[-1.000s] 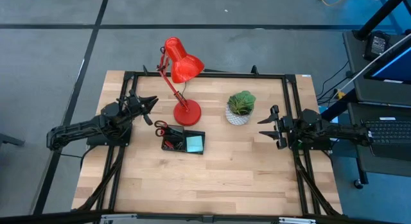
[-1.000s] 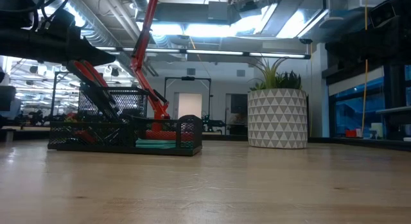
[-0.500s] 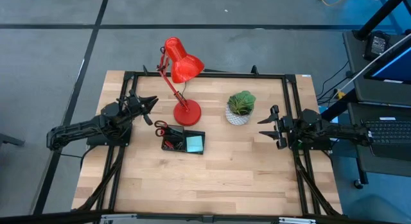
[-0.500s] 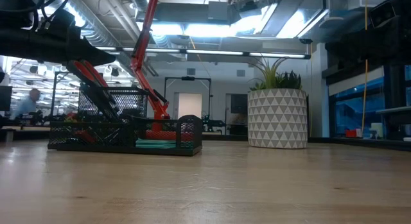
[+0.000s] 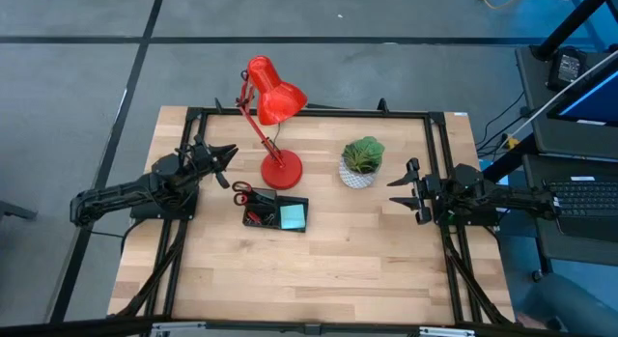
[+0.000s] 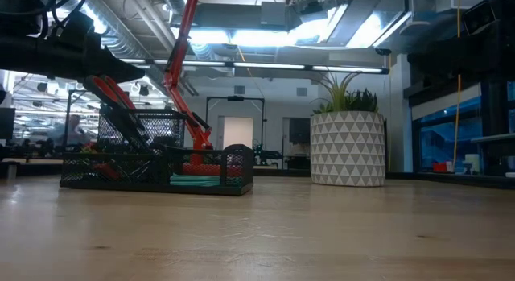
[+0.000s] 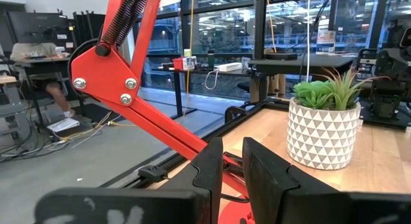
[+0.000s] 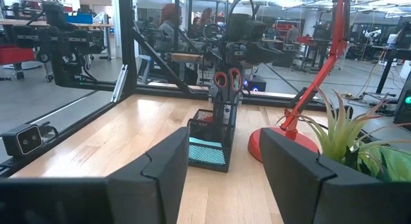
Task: Pick and place office supplies into organizer
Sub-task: Return to Home Position
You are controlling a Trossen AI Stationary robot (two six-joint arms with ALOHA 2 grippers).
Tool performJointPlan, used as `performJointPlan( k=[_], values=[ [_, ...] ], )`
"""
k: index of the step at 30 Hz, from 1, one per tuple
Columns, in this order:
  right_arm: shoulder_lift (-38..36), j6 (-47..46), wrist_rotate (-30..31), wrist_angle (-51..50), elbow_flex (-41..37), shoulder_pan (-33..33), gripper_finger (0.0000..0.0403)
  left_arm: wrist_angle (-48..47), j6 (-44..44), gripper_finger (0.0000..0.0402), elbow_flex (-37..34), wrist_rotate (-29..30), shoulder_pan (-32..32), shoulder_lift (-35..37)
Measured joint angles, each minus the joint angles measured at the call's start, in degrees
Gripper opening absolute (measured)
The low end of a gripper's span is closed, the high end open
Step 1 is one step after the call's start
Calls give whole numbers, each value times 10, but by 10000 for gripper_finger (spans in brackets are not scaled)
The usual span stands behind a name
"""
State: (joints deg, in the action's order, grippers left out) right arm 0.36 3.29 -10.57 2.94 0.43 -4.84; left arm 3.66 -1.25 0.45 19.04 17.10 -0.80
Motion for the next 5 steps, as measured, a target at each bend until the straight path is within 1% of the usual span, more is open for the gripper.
performJointPlan(
  k=[5],
  values=[
    [0, 0, 0, 0, 0, 0, 194, 0, 0, 54, 0, 0, 0, 0]
  ],
)
